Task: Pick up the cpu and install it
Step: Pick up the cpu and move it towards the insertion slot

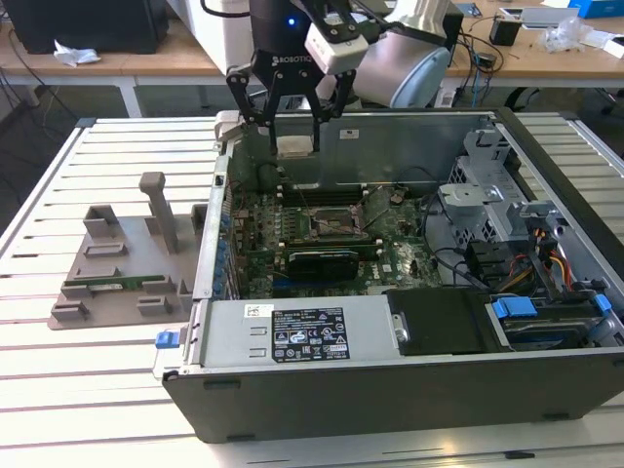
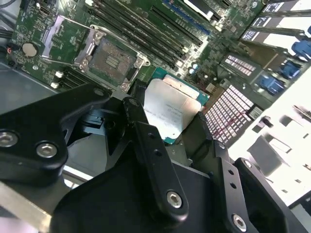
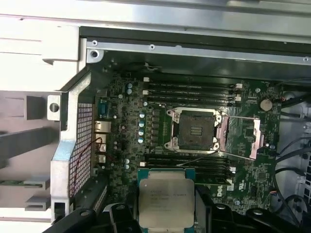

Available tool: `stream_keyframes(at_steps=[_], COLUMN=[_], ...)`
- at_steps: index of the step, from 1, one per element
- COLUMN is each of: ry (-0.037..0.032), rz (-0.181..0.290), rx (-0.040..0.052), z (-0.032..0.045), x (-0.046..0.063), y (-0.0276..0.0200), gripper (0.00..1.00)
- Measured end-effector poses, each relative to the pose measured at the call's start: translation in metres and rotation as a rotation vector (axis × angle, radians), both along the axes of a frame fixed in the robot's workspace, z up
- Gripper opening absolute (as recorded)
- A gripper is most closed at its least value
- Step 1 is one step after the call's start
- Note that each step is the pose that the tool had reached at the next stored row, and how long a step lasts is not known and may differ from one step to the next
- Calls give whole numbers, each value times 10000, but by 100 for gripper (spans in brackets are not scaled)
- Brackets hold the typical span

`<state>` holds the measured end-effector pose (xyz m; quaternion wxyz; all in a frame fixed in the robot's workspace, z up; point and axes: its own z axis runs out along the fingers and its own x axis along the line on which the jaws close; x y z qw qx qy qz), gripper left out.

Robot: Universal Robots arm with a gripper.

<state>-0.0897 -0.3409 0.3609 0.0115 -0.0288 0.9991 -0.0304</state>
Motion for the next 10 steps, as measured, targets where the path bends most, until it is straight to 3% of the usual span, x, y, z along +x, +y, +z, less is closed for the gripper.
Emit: stream_keyframes(at_steps=[3, 10], ry=[12, 18], rz=[0, 0], rx=[-1, -1], z=[-78, -178], x=[47, 174], y=[7, 14], gripper=[55, 55])
